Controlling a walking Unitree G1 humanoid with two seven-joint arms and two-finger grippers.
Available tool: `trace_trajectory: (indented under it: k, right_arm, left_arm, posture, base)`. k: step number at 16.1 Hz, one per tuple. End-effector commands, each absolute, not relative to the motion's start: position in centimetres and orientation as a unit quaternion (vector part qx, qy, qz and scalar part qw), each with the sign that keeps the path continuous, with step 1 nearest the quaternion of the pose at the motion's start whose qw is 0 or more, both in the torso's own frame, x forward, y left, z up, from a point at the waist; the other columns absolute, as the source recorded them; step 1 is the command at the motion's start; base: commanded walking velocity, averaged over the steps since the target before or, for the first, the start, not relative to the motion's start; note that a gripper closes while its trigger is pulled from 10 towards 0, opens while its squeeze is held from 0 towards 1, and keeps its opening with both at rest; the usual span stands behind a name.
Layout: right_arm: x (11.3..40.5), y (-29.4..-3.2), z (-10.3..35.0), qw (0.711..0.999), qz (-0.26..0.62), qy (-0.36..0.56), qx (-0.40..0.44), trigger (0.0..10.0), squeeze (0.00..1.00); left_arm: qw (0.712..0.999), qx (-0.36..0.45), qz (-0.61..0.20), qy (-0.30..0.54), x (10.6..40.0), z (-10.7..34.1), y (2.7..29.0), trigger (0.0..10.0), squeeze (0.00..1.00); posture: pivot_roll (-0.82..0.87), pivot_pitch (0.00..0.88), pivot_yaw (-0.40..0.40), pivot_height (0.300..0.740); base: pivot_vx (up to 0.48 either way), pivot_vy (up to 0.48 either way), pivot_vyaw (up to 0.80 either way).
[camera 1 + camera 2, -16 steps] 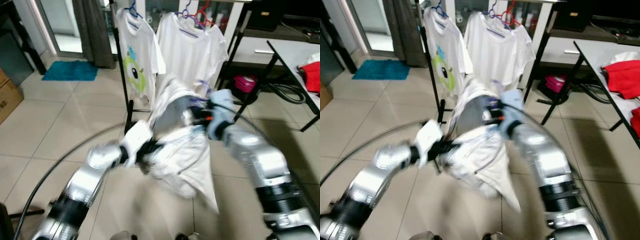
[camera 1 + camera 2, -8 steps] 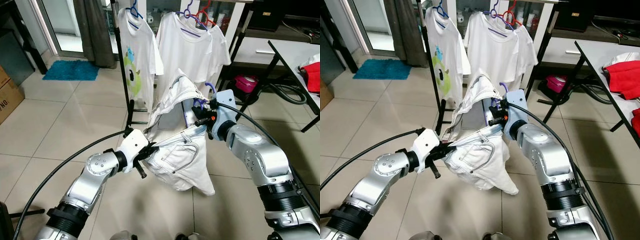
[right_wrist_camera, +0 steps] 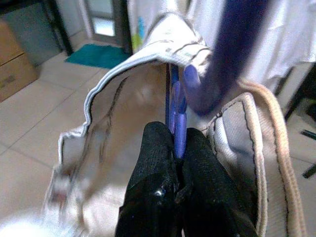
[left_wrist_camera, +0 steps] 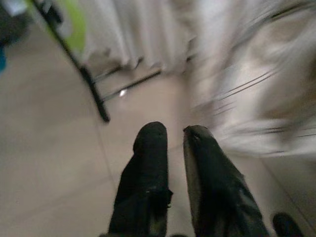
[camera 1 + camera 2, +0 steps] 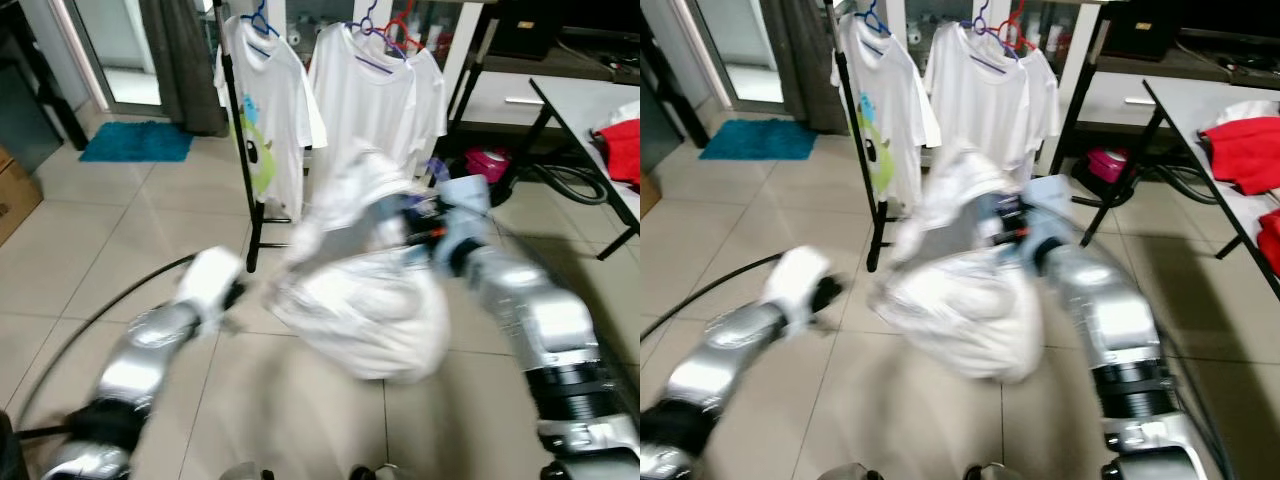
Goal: Hang hanger
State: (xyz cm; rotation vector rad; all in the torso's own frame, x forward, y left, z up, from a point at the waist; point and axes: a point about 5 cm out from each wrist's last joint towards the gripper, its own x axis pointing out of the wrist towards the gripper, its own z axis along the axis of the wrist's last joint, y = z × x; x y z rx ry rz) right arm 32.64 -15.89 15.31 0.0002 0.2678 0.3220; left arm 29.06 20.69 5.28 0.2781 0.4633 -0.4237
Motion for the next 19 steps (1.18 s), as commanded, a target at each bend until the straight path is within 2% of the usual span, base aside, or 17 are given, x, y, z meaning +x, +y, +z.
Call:
trace_trajectory:
  k: [1,3,4,5,6,8,9,10,12,17,19]
  right_arm:
    - [32.5,-15.2,16.6,0.980,0.170,0.105,0.015,0.0,0.00]
    - [32.4,-15.2,16.6,0.980,0.170,0.105,0.015,0.0,0.00]
    - [32.2,-15.6,16.6,0.981,0.160,0.108,0.011,0.0,0.00]
    - [31.9,-16.1,16.3,0.982,0.147,0.115,0.011,0.0,0.00]
    - [31.6,-16.7,16.0,0.984,0.134,0.119,0.013,0.0,0.00]
    - [30.5,-17.4,14.5,0.987,0.083,0.135,0.011,0.0,0.00]
    - [30.0,-17.7,13.8,0.987,0.066,0.146,0.002,10.0,0.00]
    - [28.8,-18.4,11.7,0.983,0.035,0.181,0.010,10.0,0.00]
    - [28.0,-18.8,10.8,0.985,0.009,0.167,0.038,10.0,0.00]
    - [27.7,-18.4,10.1,0.988,-0.030,0.148,0.042,10.0,0.00]
    - [27.6,-18.3,9.9,0.987,-0.034,0.150,0.041,10.0,0.00]
  left_arm:
    - [0.941,0.127,-0.222,0.222,28.7,4.8,19.7,10.0,1.00]
    - [0.946,0.117,-0.220,0.209,28.7,4.9,19.6,10.0,1.00]
    - [0.958,0.072,-0.224,0.163,28.4,6.1,19.3,10.0,0.14]
    - [0.966,0.031,-0.222,0.125,28.0,7.4,19.1,10.0,0.00]
    - [0.971,0.012,-0.213,0.112,27.6,8.2,19.1,10.0,0.00]
    - [0.980,0.023,-0.193,0.050,26.8,10.5,18.8,10.0,0.00]
    - [0.983,0.025,-0.179,0.040,26.7,11.1,18.7,10.0,0.00]
    - [0.989,0.009,-0.143,0.031,26.5,11.9,18.7,10.0,0.00]
    - [0.989,0.025,-0.137,0.051,26.2,11.8,18.7,10.0,0.00]
    - [0.986,0.046,-0.136,0.083,26.1,10.7,18.6,10.0,0.00]
    - [0.985,0.047,-0.140,0.088,26.0,10.5,18.4,10.0,0.00]
  posture:
    - [-0.07,0.017,-0.012,0.740]
    - [-0.07,0.012,-0.004,0.740]
    - [-0.08,0.010,0.001,0.740]
    - [-0.08,0.005,0.010,0.740]
    - [-0.08,0.004,0.012,0.740]
    - [-0.08,0.006,0.007,0.740]
    - [-0.06,0.004,0.003,0.740]
    - [-0.05,0.002,-0.005,0.740]
    - [-0.04,0.000,-0.006,0.740]
    - [-0.05,0.000,0.034,0.740]
    - [-0.06,0.000,0.044,0.740]
  base:
    - [0.000,0.000,0.00]
    - [0.000,0.000,0.00]
    - [0.000,0.000,0.00]
    - [0.000,0.000,0.00]
    - [0.000,0.000,0.00]
    - [0.000,0.000,0.00]
    - [0.000,0.000,0.00]
    - [0.000,0.000,0.00]
    - [0.156,0.000,0.00]
    - [0.313,0.000,0.00]
    - [0.330,0.000,-0.77]
